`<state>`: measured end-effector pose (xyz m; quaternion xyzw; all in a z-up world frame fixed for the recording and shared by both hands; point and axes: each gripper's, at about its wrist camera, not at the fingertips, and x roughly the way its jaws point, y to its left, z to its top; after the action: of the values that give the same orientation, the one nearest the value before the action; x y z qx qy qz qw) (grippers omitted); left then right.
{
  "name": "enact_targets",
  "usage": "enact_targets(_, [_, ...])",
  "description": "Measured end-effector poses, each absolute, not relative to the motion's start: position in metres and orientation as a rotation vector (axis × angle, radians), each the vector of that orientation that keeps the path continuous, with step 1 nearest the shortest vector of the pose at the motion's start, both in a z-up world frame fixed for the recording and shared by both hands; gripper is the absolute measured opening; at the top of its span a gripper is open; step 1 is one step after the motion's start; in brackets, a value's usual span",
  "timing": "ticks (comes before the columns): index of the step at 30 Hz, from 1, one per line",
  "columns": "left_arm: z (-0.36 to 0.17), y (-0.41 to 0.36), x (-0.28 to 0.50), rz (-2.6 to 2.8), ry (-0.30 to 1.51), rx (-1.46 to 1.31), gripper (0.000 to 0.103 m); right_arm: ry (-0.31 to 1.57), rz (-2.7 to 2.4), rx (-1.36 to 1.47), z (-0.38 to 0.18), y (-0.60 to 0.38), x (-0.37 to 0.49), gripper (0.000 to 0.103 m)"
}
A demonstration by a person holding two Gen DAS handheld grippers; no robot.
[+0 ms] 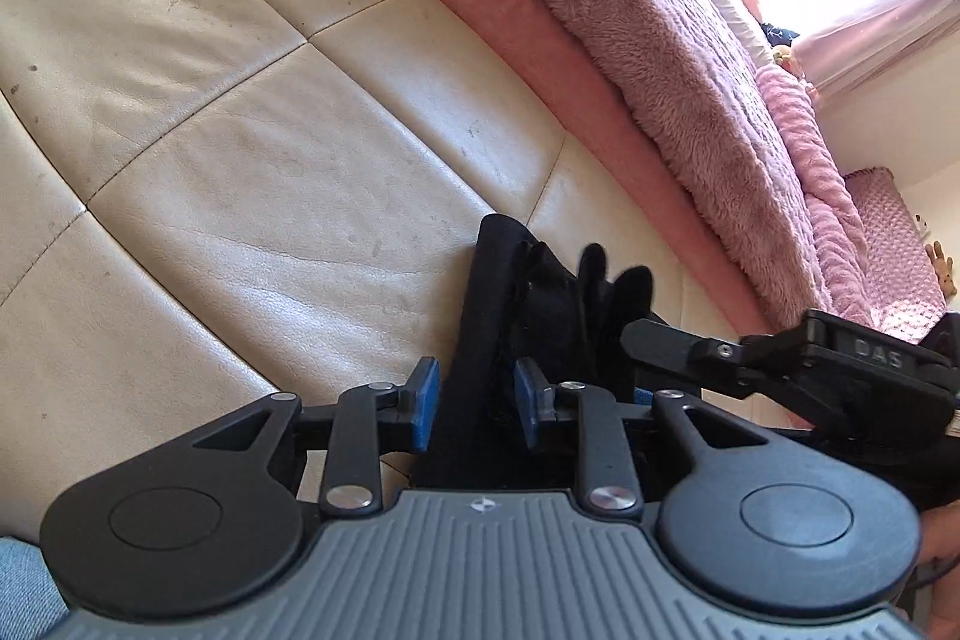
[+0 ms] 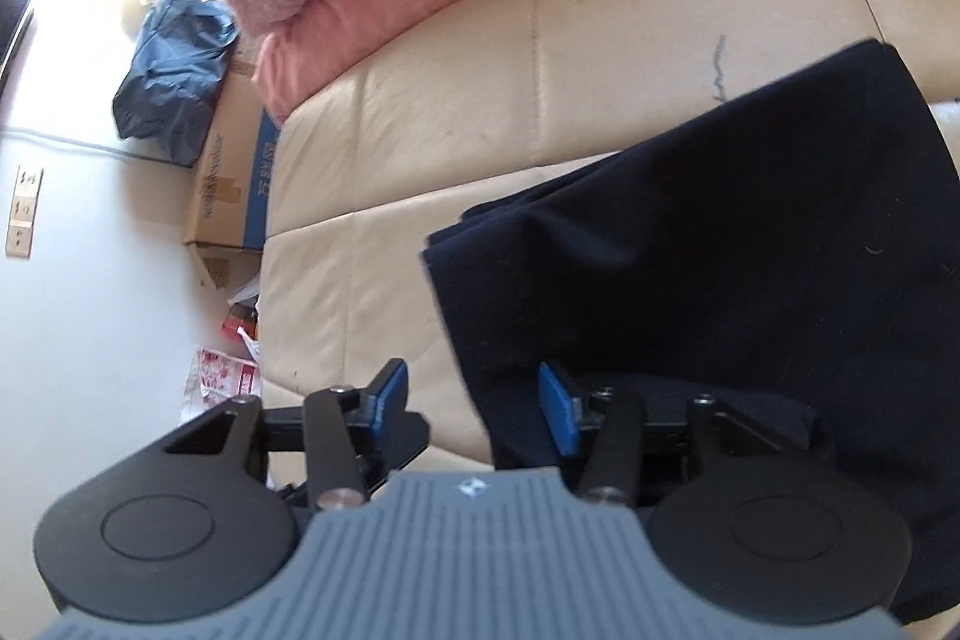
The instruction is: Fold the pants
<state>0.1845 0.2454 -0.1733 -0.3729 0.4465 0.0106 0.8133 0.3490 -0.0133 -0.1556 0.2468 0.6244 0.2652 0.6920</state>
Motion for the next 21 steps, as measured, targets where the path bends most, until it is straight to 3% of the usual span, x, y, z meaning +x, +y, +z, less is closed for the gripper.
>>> enact_targets(6, [-0.164,0.241,0.173,-0.002,0.937,-0.803,0.033,1.324,0.663,0.545,-0.124,-0.041,0.329,0.046])
enact_targets(13, [-0.169,0.234,0.161,0.003,0.940,-0.823,0.035,1.094,0.535,0.631,-0.107,-0.132,0.312,0.044])
enact_targets(18, [-0.171,0.230,0.158,0.026,0.955,-0.829,0.035,1.200,0.425,0.566,-0.151,-0.147,0.324,0.017])
enact_targets(21, [-0.167,0.230,0.155,0.040,0.954,-0.828,0.035,1.251,0.452,0.571,-0.172,-0.132,0.324,0.015])
